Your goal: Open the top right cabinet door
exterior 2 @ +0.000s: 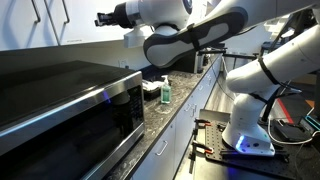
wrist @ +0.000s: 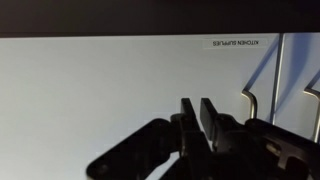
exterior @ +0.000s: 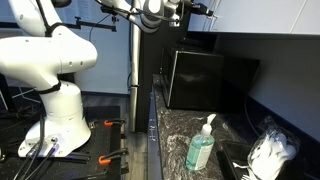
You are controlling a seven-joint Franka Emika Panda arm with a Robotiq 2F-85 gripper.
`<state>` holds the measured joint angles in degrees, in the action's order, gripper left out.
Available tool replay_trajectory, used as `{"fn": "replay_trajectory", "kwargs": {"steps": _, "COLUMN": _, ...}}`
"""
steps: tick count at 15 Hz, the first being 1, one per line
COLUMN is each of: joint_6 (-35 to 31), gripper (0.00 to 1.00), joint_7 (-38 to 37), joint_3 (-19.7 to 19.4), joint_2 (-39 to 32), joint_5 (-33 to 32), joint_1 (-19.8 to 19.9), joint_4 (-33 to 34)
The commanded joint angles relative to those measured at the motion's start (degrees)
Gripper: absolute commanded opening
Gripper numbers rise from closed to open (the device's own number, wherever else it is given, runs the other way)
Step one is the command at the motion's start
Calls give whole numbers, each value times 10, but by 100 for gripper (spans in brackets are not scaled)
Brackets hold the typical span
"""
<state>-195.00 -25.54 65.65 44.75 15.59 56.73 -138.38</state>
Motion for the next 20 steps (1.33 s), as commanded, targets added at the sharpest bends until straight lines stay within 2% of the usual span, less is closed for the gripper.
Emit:
{"fn": "replay_trajectory", "kwargs": {"steps": 1, "joint_6": -49, "gripper": 47, "joint_7": 64, "joint_3": 0, "joint_2": -131, "joint_5": -35, "joint_1": 7, "joint_4": 36}}
{"fn": "replay_trajectory", "kwargs": {"steps": 5, "joint_6": -25, "gripper": 77, "joint_7": 98, "joint_3": -8, "joint_2": -197, "joint_5": -39, "joint_1": -9, "joint_4": 68}}
{"fn": "replay_trajectory", "kwargs": {"steps": 8, "joint_6": 4, "gripper": 99, "joint_7": 89, "joint_3": -18, "joint_2": -206, "joint_5": -44, "joint_1": -24, "joint_4": 83}}
{"fn": "replay_trajectory", "kwargs": {"steps": 13, "joint_6": 63, "gripper": 100, "joint_7": 82, "joint_3": -41, "joint_2": -184, "joint_5": -32, "joint_1": -73, "joint_4": 82}}
{"fn": "replay_trajectory", "kwargs": {"steps": 14, "joint_6": 68, "gripper": 100, "joint_7": 78, "joint_3": -33, "joint_2": -162, "joint_5": -28, "joint_1": -66, "joint_4": 76}}
{"fn": "replay_trajectory", "kwargs": {"steps": 15, "joint_6": 43, "gripper": 100, "joint_7": 83, "joint_3": -30, "joint_2": -191, "joint_5": -34, "joint_1": -62, "joint_4": 77}}
{"fn": "replay_trajectory", "kwargs": {"steps": 20, "joint_6": 53, "gripper": 100, "joint_7": 83, "joint_3": -29, "joint_2": -172, "joint_5": -32, "joint_1": -66, "joint_4": 76}}
